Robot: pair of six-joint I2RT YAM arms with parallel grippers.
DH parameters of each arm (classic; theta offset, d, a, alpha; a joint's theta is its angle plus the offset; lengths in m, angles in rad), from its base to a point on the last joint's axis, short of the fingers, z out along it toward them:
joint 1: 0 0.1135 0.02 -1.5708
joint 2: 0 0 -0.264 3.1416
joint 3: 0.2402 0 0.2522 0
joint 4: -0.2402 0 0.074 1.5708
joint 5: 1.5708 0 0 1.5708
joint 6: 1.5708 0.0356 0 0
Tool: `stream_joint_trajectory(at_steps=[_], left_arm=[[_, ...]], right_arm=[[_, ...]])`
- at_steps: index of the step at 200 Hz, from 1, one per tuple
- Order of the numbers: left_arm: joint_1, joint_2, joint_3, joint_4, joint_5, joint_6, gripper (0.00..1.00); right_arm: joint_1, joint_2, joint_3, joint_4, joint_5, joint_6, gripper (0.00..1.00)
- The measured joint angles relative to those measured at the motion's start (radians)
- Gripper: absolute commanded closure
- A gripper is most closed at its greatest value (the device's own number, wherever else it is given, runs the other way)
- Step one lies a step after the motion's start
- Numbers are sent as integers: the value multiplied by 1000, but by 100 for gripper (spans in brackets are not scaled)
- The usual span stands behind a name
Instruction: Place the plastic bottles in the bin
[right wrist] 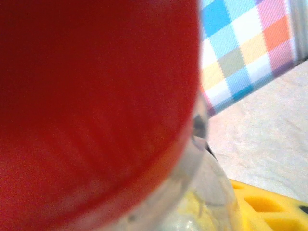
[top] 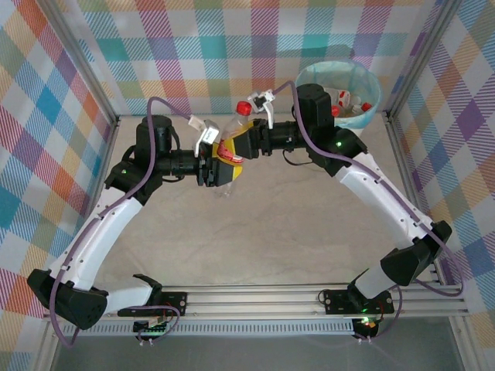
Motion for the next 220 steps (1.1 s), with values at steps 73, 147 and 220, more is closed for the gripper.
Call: stream_joint_trajectory(at_steps=[73, 147, 220], left_arm=[[0, -168, 0, 33, -218, 29, 1], [0, -186, -24, 29, -281, 97, 1], [0, -145, -68, 31, -293, 108, 2]], right_arm=[[-75, 13, 371, -278, 653, -300, 49], [-277, 119, 354, -47, 1110, -739, 48], [-323, 174, 34, 109, 1246, -763, 45]])
